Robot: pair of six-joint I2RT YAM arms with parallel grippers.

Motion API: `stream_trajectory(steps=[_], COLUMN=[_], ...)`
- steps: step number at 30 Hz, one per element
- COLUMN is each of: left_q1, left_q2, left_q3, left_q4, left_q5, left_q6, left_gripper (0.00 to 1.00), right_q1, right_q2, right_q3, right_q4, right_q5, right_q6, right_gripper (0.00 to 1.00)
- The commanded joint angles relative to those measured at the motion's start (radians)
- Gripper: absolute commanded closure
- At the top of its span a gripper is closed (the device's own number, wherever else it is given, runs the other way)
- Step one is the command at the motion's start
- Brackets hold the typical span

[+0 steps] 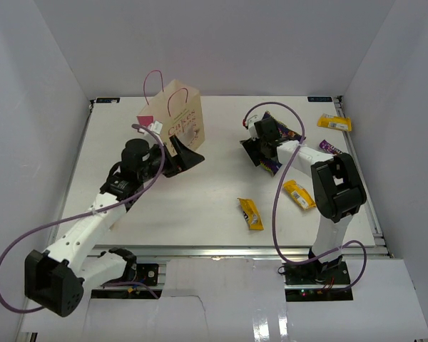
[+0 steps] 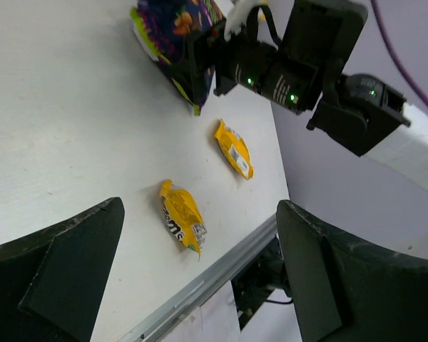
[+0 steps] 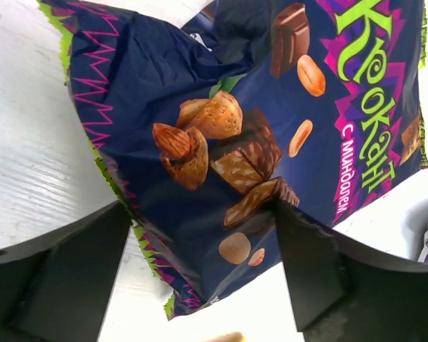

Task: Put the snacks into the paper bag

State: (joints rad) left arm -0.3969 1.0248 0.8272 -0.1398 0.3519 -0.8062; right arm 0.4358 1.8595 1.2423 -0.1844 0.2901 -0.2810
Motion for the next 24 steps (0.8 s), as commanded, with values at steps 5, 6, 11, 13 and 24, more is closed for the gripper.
stream_trajectory(steps=[5,6,11,13,24], left_q1=[-0.152,-0.166,-0.181,-0.186,-0.237], left_q2=[0.127,0.150,0.219,0.265,0.685], left_q3=[-0.013,-0.014,-0.016,-0.008,0.340], left_q4=[0.169,0.180,0.227,0.252,0.278], left_q5=[-0.040,-0.048,-0.077,-0.074,-0.015], left_q6=[-0.074,-0.080,-0.113,-0.142,-0.222], left_gripper=[0.02,0.02,0.02,0.02,0.02], right_q1=[-0.017,-0.023,-0.109,-0.172,-0.243], right_q2=[0.012,0.012,-0.022,-0.055,-0.296], right_q3=[-0.036,-0.044,-0.072,-0.087,-0.285], right_q4=[0.057,0.060,0.037,0.011,-0.036], right_q5=[-0.055,-0.066,-0.250,-0.428,-0.891], right_q6=[-0.014,-0.014,-0.026,-0.053,-0.195], right_gripper=[0.42,0.55,0.85,0.92,0.92])
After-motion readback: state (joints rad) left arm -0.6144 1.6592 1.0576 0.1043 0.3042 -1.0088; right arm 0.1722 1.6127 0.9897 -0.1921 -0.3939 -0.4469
